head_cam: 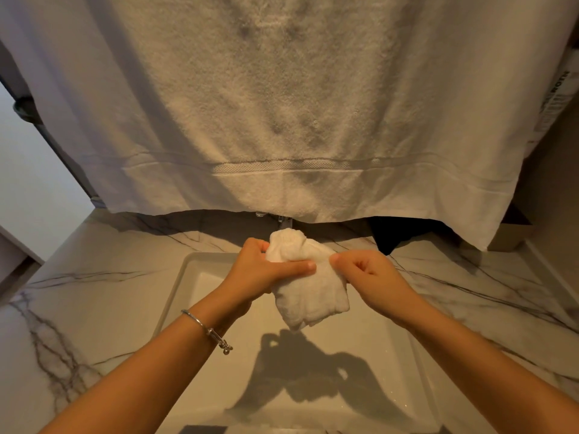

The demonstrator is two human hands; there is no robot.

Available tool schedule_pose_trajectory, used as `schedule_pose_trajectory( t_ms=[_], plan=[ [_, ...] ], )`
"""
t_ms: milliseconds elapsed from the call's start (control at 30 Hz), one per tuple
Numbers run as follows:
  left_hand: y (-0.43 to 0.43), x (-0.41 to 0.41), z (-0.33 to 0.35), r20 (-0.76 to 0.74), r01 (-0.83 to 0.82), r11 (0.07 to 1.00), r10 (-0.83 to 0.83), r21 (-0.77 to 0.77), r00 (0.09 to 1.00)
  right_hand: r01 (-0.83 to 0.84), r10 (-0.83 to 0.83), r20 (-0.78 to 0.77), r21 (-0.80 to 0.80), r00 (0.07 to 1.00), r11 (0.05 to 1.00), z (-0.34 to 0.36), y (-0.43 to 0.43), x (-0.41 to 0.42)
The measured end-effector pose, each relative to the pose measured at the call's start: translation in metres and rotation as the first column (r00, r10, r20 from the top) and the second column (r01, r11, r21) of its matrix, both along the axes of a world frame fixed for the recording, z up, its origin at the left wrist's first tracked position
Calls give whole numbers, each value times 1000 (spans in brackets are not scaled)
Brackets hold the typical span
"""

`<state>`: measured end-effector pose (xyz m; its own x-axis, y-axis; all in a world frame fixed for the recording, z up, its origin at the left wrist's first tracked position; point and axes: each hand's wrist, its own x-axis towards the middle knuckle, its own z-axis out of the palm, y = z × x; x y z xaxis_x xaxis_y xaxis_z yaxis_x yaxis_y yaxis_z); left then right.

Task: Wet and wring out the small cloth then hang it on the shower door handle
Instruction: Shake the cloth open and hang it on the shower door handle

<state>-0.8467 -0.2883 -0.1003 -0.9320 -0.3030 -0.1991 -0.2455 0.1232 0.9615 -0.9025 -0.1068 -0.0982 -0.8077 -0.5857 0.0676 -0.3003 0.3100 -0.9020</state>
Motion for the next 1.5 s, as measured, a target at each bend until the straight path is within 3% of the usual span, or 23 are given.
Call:
schedule_pose_trajectory(
  t_ms=[67,167,233,300,367,433,500,567,600,667,767,933,1067,1167,1233,1367,1433,1500],
  plan=[
    [-3,1,2,2,79,975,-81,207,997,23,6,227,-127,974,992,2,-2,-1],
    [-7,5,6,-48,214,819,-223,532,974,102,20,542,-194,840,976,0,0,-4],
    [-8,7,9,-92,283,709,-295,646,951,138,-6,593,-178,805,974,-2,3,-5],
    [-11,8,12,-134,361,659,-369,660,920,80,-6,569,-105,822,991,-2,4,-3],
    [-16,9,15,-148,416,652,-425,634,893,43,6,570,-72,822,996,-3,4,1],
    [-22,9,15,-71,389,744,-421,543,904,122,-31,587,-116,809,986,-1,5,2],
    [-24,7,13,90,312,913,-345,263,934,241,-131,503,-159,854,957,1,7,1],
    [-21,5,9,166,229,973,-226,2,960,240,-160,380,-173,911,955,3,9,2],
    [-20,5,8,168,203,979,-195,-30,966,210,-141,356,-161,924,964,3,10,4],
    [-16,7,13,138,180,983,-183,37,973,174,-141,332,-70,933,982,1,12,6],
    [-10,5,19,77,127,957,-151,262,986,275,-285,71,124,956,954,2,14,5],
    [19,4,34,-10,201,929,-209,311,978,33,-16,158,-107,987,994,23,1,32],
    [19,3,39,-106,279,918,-260,282,960,139,-126,92,-156,988,978,27,5,29],
    [15,2,38,-98,285,916,-268,283,958,96,-80,91,-193,993,977,29,17,26],
    [13,2,37,-90,311,918,-298,245,950,86,-60,123,-219,991,972,28,23,24],
    [6,3,41,2,399,917,-399,31,917,264,-206,251,-222,946,939,24,29,14],
    [9,2,42,24,375,916,-375,-142,927,235,-199,226,-143,954,961,23,29,14],
    [16,1,41,0,311,925,-318,-219,948,129,-114,173,-80,978,988,23,24,20]
  ],
)
